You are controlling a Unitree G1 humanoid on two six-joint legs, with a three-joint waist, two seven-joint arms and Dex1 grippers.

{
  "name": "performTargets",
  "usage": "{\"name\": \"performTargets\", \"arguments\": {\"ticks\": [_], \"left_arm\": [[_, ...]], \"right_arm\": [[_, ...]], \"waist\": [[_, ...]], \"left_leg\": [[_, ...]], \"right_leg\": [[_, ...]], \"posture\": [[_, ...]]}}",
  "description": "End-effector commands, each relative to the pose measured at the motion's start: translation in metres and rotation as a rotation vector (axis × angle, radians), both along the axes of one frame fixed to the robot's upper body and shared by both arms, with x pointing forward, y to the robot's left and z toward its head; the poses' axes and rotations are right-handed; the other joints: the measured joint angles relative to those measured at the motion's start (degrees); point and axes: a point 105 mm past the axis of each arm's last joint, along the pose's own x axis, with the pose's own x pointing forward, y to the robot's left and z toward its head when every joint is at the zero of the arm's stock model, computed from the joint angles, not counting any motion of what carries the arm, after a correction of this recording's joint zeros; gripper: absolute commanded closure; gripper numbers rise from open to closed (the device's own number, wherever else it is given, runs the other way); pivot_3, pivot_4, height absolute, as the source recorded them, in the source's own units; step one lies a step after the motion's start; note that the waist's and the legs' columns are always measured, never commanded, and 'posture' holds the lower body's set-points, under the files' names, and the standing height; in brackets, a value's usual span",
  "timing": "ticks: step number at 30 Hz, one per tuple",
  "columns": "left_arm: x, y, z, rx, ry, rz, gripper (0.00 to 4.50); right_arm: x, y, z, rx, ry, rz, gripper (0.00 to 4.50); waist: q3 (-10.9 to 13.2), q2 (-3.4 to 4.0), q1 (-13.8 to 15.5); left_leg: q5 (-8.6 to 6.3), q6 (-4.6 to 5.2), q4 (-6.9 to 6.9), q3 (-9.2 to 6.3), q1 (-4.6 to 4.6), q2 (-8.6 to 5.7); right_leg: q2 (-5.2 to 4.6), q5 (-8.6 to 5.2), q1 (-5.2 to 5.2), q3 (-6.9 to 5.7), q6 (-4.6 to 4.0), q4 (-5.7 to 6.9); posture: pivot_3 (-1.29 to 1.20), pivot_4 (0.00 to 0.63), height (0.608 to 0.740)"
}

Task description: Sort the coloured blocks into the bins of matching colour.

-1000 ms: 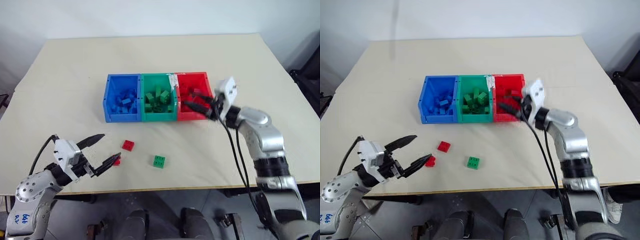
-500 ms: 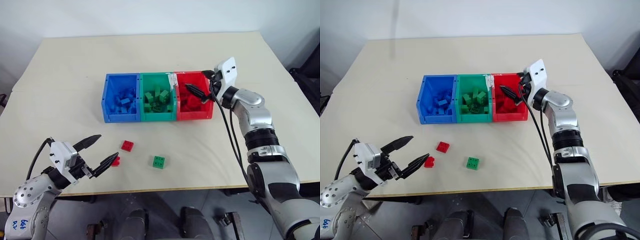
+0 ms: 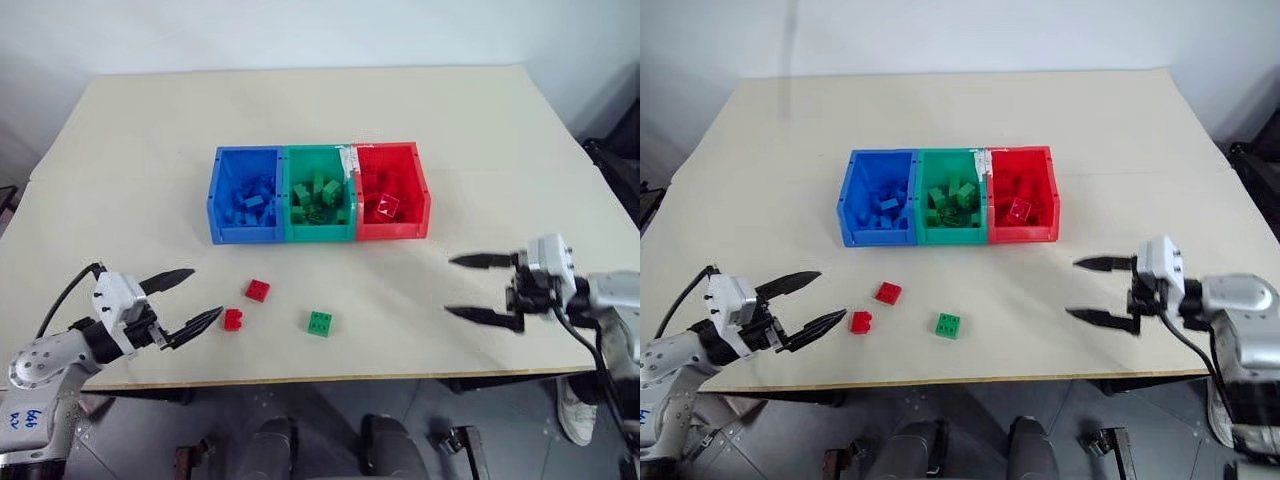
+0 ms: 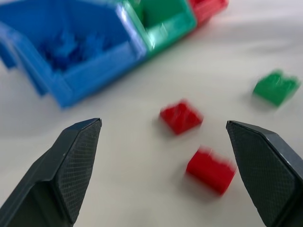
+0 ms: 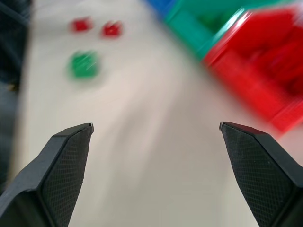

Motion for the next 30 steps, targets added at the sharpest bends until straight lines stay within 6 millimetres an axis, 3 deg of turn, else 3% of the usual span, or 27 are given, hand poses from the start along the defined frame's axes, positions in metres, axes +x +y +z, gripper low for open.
{"name": "performTargets", "arguments": {"ticks": [1,4,10,15,23,30], "left_arm": [[-0.002,0.011,0.008,0.060,-0.030,-0.039,0.00],[-0.003,-0.001,0.004,0.087,0.000,-0.134,0.00],[0.001,-0.082,0.003,0.218,0.058,-0.444,0.00],[0.013,-0.125,0.000,0.349,0.085,-0.548,0.00],[0.025,-0.165,-0.012,0.492,0.163,-0.651,0.00],[0.030,-0.180,-0.024,0.541,0.174,-0.673,0.00]], "right_arm": [[-0.008,-0.005,0.012,-0.030,-0.091,0.025,0.03],[-0.007,-0.004,0.008,-0.007,-0.094,0.007,0.03],[-0.010,0.002,0.007,0.009,-0.098,-0.001,0.03],[-0.015,0.008,0.004,0.014,-0.075,-0.004,0.03],[-0.021,0.014,0.003,0.020,-0.055,-0.024,0.03],[-0.026,0.019,0.002,0.025,-0.046,-0.035,0.03]], "waist": [[0.0,0.00,0.1],[0.0,0.00,0.3],[0.0,0.00,1.6],[0.0,0.00,1.8],[0.0,0.00,1.8],[0.0,-0.02,1.8]], "left_leg": [[0.00,0.00,0.00,0.05,0.06,0.00],[-0.01,0.02,-0.05,0.11,0.29,0.00],[-0.08,0.11,0.04,-0.03,0.37,0.18],[-0.08,0.10,0.03,-0.02,0.42,-0.04],[-0.08,0.12,0.08,-0.01,0.39,-0.07],[-0.09,0.15,0.15,-0.11,0.38,-0.09]], "right_leg": [[-0.01,0.00,0.01,0.05,0.00,-0.01],[-0.03,0.00,0.14,0.13,0.00,-0.05],[-0.07,0.03,0.41,0.08,0.06,-0.14],[-0.02,0.05,0.48,0.05,0.08,-0.05],[0.02,0.05,0.50,0.03,0.09,-0.05],[0.02,0.06,0.60,-0.04,0.12,-0.09]], "posture": [[0.00,0.150,0.740],[0.00,0.150,0.740],[0.00,0.150,0.740],[0.00,0.150,0.740],[0.00,0.150,0.740],[0.00,0.150,0.740]]}}
